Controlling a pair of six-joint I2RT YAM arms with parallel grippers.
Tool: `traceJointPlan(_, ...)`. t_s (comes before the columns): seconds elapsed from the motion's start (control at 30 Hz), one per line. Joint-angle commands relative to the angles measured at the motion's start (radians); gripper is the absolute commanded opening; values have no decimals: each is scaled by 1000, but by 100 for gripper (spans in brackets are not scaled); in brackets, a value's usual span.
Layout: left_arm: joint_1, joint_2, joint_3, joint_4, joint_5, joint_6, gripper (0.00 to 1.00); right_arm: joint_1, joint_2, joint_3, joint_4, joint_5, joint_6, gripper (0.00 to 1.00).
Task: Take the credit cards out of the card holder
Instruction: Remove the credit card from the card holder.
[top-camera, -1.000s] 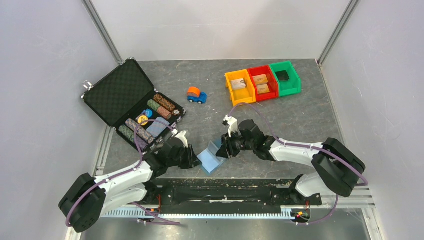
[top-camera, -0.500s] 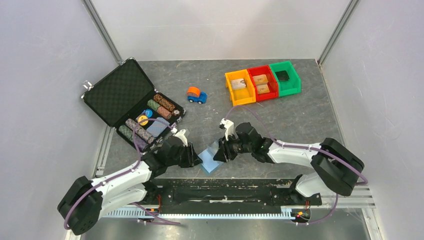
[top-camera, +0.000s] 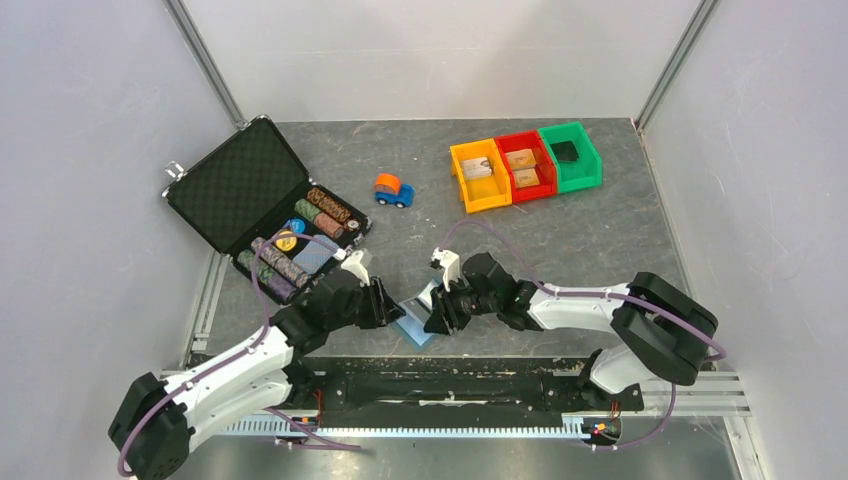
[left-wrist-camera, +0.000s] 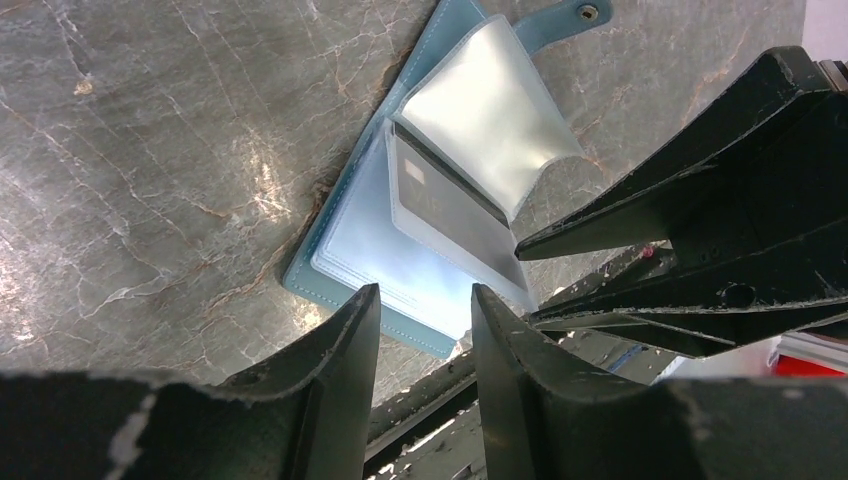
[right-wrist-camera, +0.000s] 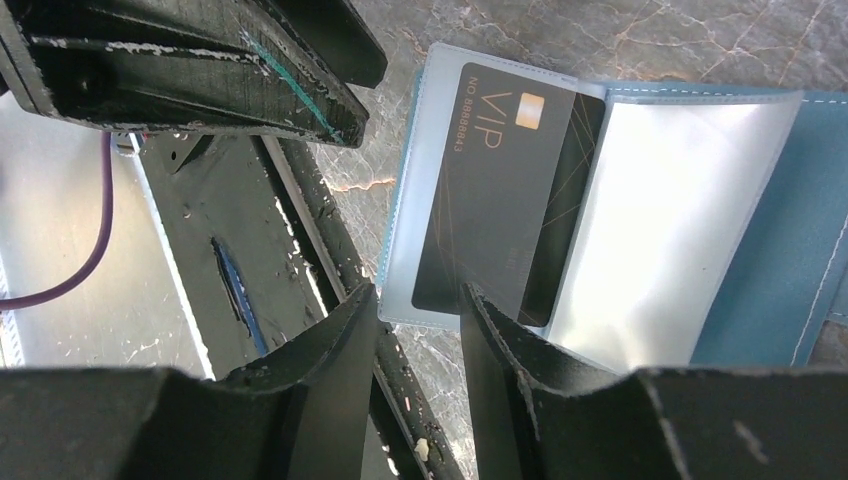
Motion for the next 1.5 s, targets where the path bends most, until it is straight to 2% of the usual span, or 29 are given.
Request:
traceJointPlan(0.0, 0, -12, 37, 6, -13, -30, 46, 3, -4, 41, 22, 1, -3, 39)
traceJointPlan(0.4, 0, 21, 34, 51, 14, -33, 43, -13, -46, 56, 10, 5, -5, 39)
traceJointPlan(0.53, 0, 42, 13, 97, 34, -39, 37, -54, -55, 52, 2, 15, -17, 39)
traceJointPlan(0.87, 0, 163, -35, 249, 67, -49, 31, -137, 41, 84, 1, -73, -36, 34)
traceJointPlan(1.03, 0, 205, -62, 250, 44, -46, 28, -140, 94, 94, 12, -88, -34, 34)
traceJointPlan(1.47, 0, 202, -102, 220, -4, -36, 27, -147, 173, 46, 97, -125, 18, 35)
